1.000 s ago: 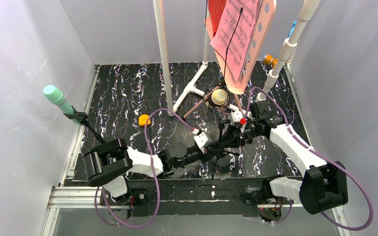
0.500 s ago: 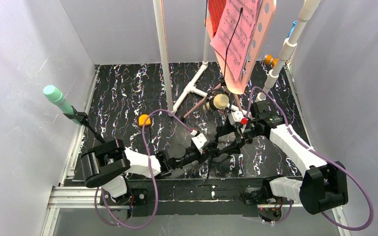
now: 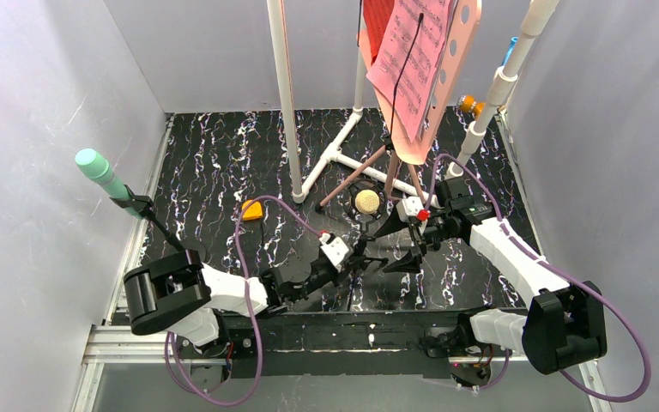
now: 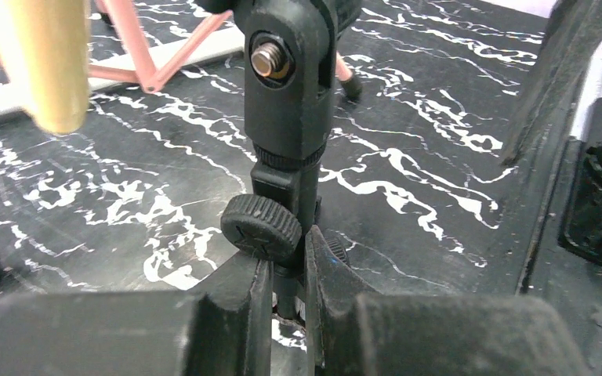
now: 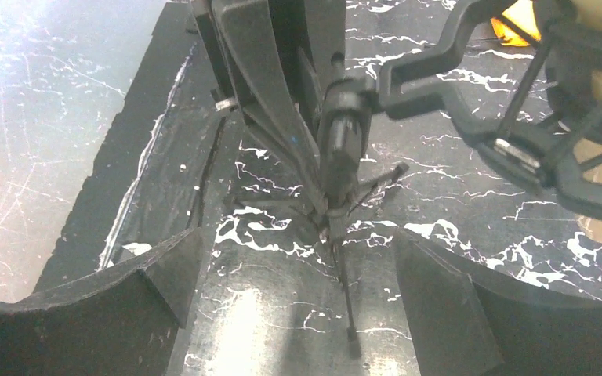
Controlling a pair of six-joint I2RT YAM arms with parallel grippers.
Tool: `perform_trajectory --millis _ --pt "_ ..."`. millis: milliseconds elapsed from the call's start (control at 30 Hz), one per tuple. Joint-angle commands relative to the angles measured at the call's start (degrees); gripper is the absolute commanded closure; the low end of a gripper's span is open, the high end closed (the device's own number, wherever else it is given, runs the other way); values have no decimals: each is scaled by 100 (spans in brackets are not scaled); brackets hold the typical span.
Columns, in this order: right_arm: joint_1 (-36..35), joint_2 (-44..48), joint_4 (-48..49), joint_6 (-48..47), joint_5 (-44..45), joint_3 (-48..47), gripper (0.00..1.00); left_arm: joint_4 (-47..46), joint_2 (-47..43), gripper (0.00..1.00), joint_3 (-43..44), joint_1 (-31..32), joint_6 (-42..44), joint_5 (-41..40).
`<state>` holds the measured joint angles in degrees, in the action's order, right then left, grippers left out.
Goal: Pack up the instrument practice props
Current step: Place the microphone stand with the microphone at the center of the board.
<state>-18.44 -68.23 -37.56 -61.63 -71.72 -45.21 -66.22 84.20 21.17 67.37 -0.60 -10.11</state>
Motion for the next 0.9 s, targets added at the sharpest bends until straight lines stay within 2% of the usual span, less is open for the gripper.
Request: perform_trajectory --millis 0,233,867 --pt "-2 53 -82 -244 148 25 2 -471 -474 100 -200 -13 410 -788" --pt "18 55 -155 -426 350 46 2 -478 -557 100 -376 -13 638 -1576" --pt "33 -78 -308 -684 468 83 2 -1207 -130 100 -730 -14 -174 -1572"
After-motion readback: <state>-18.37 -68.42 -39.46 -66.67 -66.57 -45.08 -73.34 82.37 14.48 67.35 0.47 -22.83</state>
